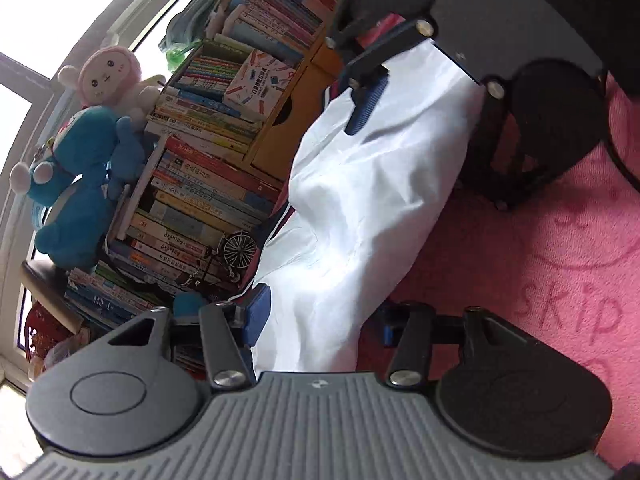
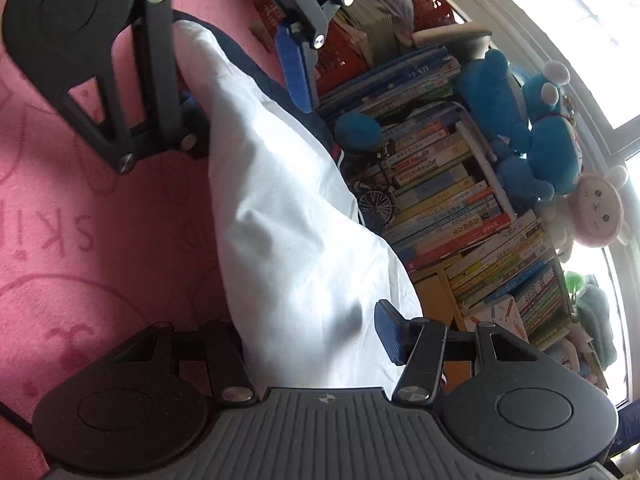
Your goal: Fold clothes
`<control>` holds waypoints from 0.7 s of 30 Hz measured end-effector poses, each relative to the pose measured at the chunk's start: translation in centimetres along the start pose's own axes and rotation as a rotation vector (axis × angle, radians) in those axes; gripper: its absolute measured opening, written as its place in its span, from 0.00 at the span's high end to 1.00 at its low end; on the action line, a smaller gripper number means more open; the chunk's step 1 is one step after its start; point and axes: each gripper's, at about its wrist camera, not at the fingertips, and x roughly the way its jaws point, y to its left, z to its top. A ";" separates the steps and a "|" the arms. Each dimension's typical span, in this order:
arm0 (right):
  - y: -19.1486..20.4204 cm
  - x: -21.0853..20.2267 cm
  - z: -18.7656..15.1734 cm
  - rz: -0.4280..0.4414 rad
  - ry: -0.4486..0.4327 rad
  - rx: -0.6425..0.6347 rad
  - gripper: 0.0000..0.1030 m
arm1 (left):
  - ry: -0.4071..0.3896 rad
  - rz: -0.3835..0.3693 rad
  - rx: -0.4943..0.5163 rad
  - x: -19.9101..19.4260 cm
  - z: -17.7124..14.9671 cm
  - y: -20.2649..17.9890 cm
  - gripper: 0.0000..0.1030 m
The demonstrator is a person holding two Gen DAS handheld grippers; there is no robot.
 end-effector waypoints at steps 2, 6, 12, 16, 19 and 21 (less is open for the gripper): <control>-0.3 0.2 -0.4 0.008 0.009 -0.001 0.56 | 0.019 0.048 0.107 1.7 -0.9 -0.7 0.49; -0.4 -0.4 -2.1 -0.013 0.030 -0.045 0.61 | 0.065 0.102 0.240 3.9 -2.4 -0.7 0.50; -0.3 0.0 -4.6 -0.108 0.098 -0.133 0.93 | 0.178 0.007 0.334 4.2 -3.5 -1.2 0.89; -0.9 -3.7 -5.1 -0.131 0.038 -0.146 0.95 | 0.197 -0.100 0.268 0.7 -3.9 -0.2 0.94; -0.9 -6.2 -5.8 -0.115 0.029 -0.142 0.95 | 0.197 -0.131 0.285 -1.6 -5.2 -0.8 0.92; -0.4 -7.2 -6.7 -0.097 0.047 -0.151 0.95 | 0.211 -0.119 0.309 -1.9 -6.4 -1.4 0.91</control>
